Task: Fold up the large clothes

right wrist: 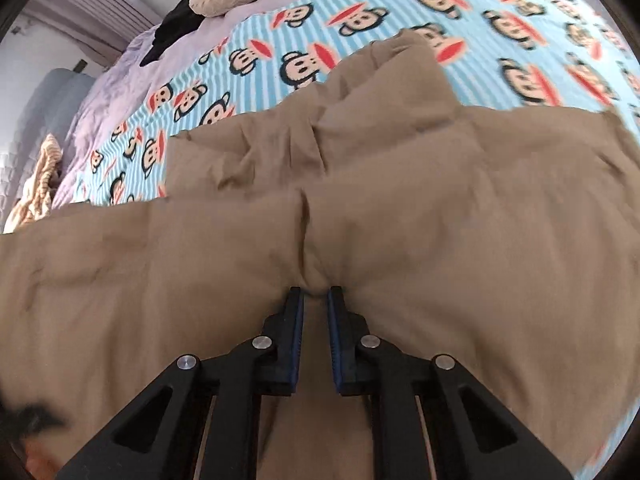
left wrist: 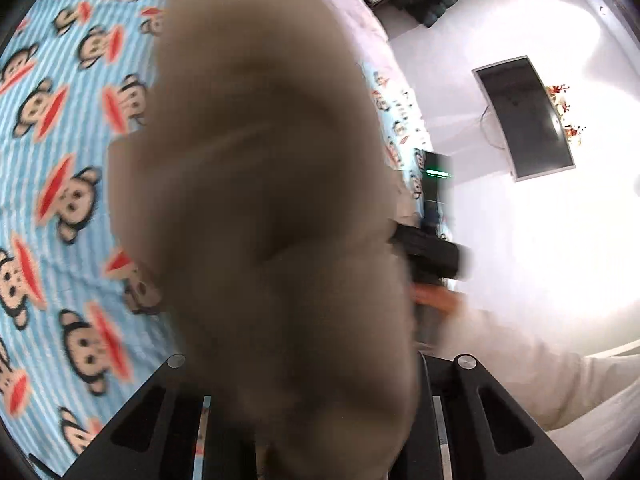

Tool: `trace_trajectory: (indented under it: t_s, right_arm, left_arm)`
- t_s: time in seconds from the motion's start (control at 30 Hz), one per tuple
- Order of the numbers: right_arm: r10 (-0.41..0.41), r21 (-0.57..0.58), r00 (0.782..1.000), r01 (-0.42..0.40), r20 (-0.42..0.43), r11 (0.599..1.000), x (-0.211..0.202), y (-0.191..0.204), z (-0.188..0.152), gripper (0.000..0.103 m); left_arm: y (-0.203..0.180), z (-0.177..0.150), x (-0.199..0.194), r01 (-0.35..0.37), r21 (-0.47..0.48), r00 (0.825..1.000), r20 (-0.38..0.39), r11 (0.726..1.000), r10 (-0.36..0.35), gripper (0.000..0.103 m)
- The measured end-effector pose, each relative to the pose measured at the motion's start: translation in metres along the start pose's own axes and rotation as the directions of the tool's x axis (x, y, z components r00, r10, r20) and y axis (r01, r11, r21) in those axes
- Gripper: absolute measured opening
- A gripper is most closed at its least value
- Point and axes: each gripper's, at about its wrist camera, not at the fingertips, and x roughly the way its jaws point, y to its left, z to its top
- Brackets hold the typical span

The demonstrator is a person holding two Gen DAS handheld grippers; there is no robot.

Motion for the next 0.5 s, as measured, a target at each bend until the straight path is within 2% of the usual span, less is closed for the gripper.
trace_trajectory:
  t_s: [0.2,0.27,0.37,0.5]
  right_arm:
    - [0.104,0.064,0.992,-0.100,-0.072,0.993,0.039,-0.027,0.020,0.000]
    - [0.133,0.077,0.987,-0.127,-0.085,0.989,0.043,-0.034,0.020,0.000]
    - [0.190,0.130,0.977,-0.177,-0.095,0.976,0.029,-0.045,0.018,0.000]
    - [0.279,0.200,0.959,-0.262,-0.060,0.944,-0.011,-0.074,-0.009,0.002]
  left_arm:
    - [-0.065,0.023,0.039,-0.049,0.002,0.999,-0.012,0.999,0.049,0.025]
    - [-0.079,0.032,0.052,-0.051,0.003,0.998,-0.023,0.999,0.051,0.025]
    - [-0.106,0.042,0.075,-0.039,0.015,0.998,-0.049,0.999,0.039,0.025]
    - [-0.123,0.050,0.092,-0.060,0.048,0.994,-0.093,0.997,0.064,0.025]
